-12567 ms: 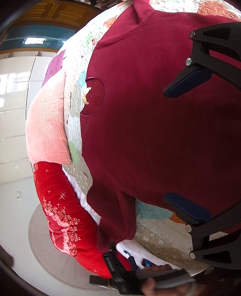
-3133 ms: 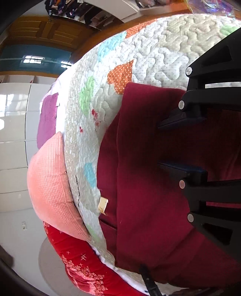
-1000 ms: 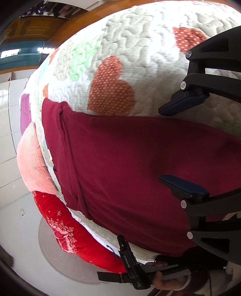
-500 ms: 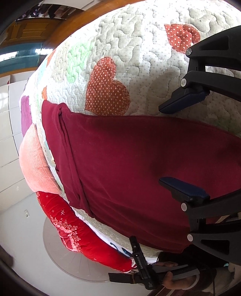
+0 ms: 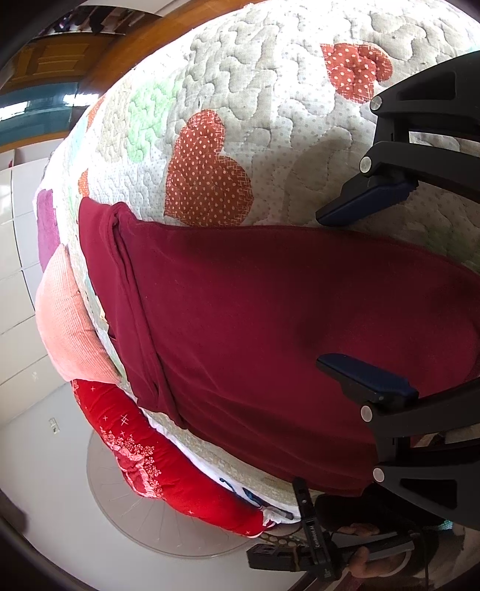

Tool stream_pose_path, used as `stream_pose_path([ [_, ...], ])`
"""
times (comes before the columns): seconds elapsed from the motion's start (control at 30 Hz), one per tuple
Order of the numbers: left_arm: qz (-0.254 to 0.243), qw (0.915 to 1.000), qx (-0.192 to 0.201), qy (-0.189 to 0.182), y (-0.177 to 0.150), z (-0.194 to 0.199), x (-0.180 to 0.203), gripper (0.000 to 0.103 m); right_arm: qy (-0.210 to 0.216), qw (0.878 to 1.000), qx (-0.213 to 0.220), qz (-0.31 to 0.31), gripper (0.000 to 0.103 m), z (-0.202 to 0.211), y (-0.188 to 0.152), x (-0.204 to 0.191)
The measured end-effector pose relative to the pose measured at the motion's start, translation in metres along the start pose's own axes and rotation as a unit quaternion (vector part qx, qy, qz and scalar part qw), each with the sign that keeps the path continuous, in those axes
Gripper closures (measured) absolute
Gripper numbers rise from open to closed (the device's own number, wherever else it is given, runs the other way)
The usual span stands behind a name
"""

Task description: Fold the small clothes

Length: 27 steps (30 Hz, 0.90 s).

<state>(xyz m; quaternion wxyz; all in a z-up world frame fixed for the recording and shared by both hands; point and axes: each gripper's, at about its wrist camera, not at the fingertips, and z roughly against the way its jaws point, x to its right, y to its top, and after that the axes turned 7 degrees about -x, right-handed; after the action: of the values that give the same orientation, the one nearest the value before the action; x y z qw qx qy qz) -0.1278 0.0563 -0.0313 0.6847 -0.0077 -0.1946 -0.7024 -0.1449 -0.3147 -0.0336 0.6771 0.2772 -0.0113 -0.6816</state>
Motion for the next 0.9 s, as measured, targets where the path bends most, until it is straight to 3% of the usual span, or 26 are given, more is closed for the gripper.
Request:
stream_pose_path([
  [0.3, -0.016, 0.9998, -0.01, 0.002, -0.019, 0.0, 0.006, 0.036, 0.009, 1.0, -0.013, 0.008, 0.034, 0.003, -0.01, -0.003],
  [0.9, -0.026, 0.9995, -0.003, 0.017, -0.014, -0.013, 0.02, 0.023, 0.029, 0.999, -0.016, 0.007, 0.03, 0.003, -0.02, -0.002],
])
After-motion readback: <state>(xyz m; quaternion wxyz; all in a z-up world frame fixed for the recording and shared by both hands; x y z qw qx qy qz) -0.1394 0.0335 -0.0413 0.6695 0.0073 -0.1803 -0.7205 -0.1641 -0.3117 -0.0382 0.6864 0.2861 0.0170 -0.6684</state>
